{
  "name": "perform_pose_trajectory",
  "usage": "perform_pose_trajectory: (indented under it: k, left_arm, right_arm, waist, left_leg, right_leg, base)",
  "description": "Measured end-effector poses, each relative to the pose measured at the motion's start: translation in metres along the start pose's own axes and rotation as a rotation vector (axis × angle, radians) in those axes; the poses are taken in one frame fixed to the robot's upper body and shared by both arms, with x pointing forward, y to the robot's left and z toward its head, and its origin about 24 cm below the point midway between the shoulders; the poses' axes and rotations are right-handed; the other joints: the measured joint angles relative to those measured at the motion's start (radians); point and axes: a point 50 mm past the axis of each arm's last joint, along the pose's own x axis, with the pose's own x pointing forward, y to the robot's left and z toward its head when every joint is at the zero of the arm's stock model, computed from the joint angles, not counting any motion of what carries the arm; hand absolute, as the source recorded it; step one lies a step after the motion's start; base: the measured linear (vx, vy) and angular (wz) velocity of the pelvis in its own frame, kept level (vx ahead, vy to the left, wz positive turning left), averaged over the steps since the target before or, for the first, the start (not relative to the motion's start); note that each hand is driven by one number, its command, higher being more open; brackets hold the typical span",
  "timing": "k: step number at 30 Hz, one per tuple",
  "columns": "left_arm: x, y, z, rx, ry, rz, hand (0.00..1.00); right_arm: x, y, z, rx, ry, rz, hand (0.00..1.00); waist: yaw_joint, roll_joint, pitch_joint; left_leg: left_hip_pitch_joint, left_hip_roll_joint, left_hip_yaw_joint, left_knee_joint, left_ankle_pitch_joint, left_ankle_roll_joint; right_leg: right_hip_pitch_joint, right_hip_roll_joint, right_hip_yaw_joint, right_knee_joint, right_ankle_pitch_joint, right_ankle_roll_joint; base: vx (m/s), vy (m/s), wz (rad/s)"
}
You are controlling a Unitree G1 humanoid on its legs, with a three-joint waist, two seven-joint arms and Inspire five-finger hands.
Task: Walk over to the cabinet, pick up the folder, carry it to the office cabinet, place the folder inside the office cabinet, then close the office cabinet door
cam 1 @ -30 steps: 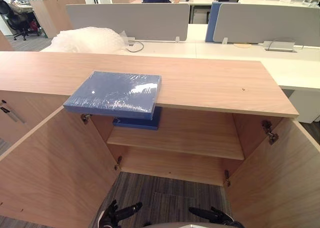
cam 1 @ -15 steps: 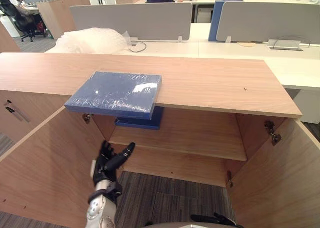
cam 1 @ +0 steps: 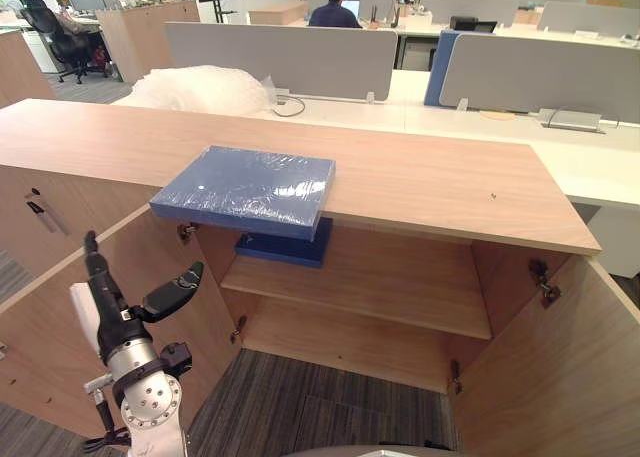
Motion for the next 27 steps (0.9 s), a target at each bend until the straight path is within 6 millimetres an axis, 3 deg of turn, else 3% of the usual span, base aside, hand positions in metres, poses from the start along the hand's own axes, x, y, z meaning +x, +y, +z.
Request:
perform_pose_trajectory:
  k: [6,10,14,27]
  left_arm:
    - [0.005,0.003,0.014,0.153,-0.088,0.086,1.0]
    - [0.004,0.001,0.036,0.285,-0.22,0.142,1.0]
    - [0.007,-0.009,0.05,0.359,-0.322,0.122,1.0]
    - [0.028,-0.01,0.078,0.605,-0.589,0.158,1.0]
  right_arm:
    - [0.0,0.001,-0.002,0.009,0.003,0.001,1.0]
    - [0.0,0.001,-0.001,0.003,-0.007,-0.001,1.0]
    - [0.0,0.0,0.0,-0.011,-0.018,-0.004,1.0]
    - [-0.001,-0.005,0.003,-0.057,-0.035,-0.012,1.0]
  waist:
    - [0.0,-0.004,-0.003]
    - [0.0,-0.003,-0.007]
    - [-0.001,0.009,-0.015]
    - [0.0,0.034,-0.026]
  left_leg:
    - [0.002,0.004,0.009,0.004,0.0,0.0]
    - [0.005,0.011,0.032,0.005,-0.002,-0.003]
    - [0.011,0.016,0.048,0.005,-0.003,-0.004]
    - [0.023,0.031,0.063,0.005,-0.006,-0.011]
  right_leg:
    - [-0.001,0.004,0.011,-0.005,0.004,-0.002]
    - [-0.011,0.008,0.036,-0.006,0.008,-0.006]
    - [-0.015,0.01,0.052,-0.006,0.009,-0.008]
    - [-0.015,0.022,0.073,-0.003,0.01,-0.011]
  base:
    - [0.0,-0.01,-0.05]
    - [0.01,-0.009,-0.17]
    - [0.0,-0.01,-0.11]
    - [0.0,-0.006,-0.04]
